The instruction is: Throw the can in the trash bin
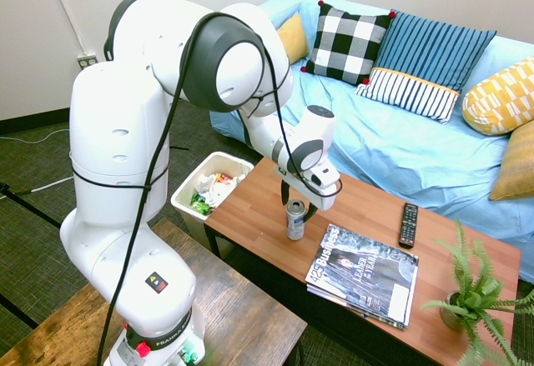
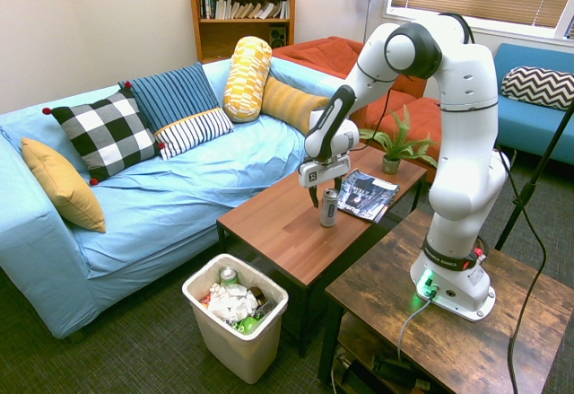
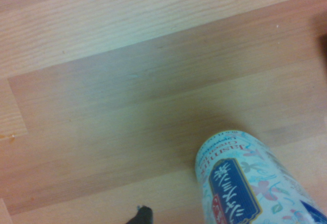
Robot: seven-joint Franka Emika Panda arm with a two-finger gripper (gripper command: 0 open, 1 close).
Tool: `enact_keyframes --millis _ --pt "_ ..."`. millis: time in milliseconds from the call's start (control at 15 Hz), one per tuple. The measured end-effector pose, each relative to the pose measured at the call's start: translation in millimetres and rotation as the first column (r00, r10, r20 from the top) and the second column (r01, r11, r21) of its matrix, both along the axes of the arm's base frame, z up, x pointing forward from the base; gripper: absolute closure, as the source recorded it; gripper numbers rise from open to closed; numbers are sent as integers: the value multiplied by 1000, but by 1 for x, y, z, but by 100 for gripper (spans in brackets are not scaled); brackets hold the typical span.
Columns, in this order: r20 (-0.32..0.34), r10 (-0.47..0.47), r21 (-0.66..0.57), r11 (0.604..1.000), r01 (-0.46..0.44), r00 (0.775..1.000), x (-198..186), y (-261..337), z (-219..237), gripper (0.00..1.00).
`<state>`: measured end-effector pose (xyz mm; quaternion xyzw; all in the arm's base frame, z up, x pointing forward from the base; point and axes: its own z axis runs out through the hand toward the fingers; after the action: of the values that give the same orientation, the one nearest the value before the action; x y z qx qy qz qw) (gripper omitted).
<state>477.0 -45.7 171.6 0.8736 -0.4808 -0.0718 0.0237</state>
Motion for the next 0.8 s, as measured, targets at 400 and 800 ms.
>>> enact_keyframes --millis 400,800 --pt "-5 9 5 1000 -9 1000 2 5 1 100" --pt "39 63 10 998 -64 997 16 29 38 100"
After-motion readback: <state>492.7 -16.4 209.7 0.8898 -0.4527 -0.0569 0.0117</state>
